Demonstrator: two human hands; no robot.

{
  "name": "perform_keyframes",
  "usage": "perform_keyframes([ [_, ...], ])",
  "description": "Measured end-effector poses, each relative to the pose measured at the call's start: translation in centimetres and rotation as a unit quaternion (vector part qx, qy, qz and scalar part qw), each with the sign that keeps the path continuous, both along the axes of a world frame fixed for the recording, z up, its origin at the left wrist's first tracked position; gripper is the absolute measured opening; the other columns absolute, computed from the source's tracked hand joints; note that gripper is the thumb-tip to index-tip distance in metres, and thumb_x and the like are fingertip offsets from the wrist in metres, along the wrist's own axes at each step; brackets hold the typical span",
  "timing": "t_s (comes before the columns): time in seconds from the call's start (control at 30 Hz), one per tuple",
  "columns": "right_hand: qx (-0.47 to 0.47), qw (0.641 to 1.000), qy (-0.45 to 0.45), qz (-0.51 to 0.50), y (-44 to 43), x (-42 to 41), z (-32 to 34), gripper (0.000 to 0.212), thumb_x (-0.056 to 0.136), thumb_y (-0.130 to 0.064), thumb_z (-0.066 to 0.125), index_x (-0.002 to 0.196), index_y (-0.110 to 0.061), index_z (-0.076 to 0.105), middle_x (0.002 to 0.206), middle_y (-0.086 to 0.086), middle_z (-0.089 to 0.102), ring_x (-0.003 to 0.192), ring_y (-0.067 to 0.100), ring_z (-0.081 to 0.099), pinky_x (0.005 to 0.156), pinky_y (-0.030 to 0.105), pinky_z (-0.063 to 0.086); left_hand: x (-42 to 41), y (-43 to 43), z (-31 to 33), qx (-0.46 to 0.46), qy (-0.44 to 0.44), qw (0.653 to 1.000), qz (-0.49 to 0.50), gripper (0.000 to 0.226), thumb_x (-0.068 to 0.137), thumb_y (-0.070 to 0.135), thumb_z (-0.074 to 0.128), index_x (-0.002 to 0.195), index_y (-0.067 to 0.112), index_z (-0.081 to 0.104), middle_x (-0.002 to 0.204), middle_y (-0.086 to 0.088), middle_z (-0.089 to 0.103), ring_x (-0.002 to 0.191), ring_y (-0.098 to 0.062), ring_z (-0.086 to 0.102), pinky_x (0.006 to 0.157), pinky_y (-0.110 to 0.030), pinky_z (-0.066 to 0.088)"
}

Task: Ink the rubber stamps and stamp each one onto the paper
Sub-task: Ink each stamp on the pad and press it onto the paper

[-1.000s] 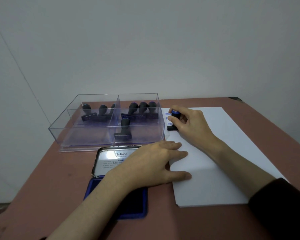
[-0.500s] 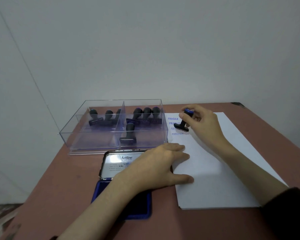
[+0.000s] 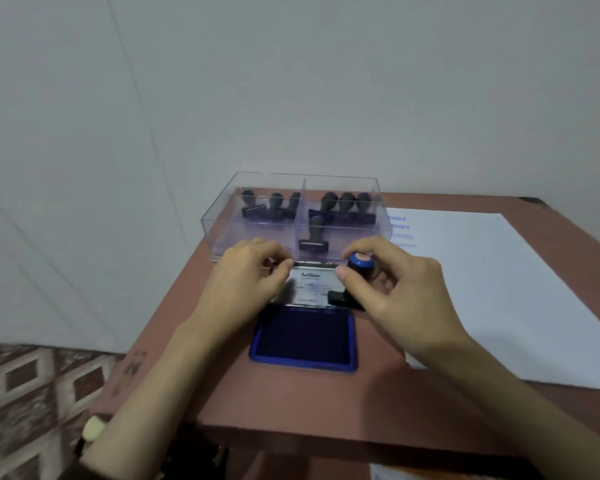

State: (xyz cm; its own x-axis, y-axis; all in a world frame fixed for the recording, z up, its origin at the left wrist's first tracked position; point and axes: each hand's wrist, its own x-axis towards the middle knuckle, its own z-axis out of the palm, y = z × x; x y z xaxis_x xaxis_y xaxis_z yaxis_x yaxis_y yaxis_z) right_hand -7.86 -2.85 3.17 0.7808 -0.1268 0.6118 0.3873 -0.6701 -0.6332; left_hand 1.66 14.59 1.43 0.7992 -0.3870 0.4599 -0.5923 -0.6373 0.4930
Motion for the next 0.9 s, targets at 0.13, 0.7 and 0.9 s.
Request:
perform_keyframes([
  [0.13,-0.037,0.998,0.004,0.042,3.0,-0.2,-0.5,0.007,0.079,-0.026,0.068,0.082,-0.023,0.062,0.043,-0.011,0.033,0.043,0.009,0.037,0.045,0.008,0.027,0.4,0.6,-0.7,-0.005,0.004,1.0,0.012,0.017,0.08,0.034,0.056,0.085,0.024,0.069,0.083,0.004,0.065,0.081,-0.016,0.058,0.073,-0.035,0.047],
  [0.7,-0.071,0.994,-0.013,0.087,4.0,0.2,-2.0,0.012,0.082,-0.025,0.064,0.087,-0.014,0.064,0.055,-0.02,0.039,0.046,0.007,0.032,0.048,0.008,0.026,1.0,0.4,-1.0,0.01,-0.007,1.0,-0.004,0.017,0.081,0.012,0.06,0.091,0.019,0.072,0.089,0.002,0.062,0.081,-0.016,0.059,0.072,-0.038,0.049],
  [0.9,-0.089,0.992,-0.032,0.083,4.2,0.0,-2.0,0.008,0.08,-0.018,0.067,0.085,-0.013,0.063,0.054,-0.023,0.032,0.046,0.007,0.031,0.049,0.008,0.027,1.0,0.5,-1.0,0.006,-0.012,1.0,-0.007,0.017,0.081,0.011,0.06,0.09,0.018,0.072,0.088,0.001,0.063,0.078,-0.016,0.059,0.071,-0.037,0.05],
])
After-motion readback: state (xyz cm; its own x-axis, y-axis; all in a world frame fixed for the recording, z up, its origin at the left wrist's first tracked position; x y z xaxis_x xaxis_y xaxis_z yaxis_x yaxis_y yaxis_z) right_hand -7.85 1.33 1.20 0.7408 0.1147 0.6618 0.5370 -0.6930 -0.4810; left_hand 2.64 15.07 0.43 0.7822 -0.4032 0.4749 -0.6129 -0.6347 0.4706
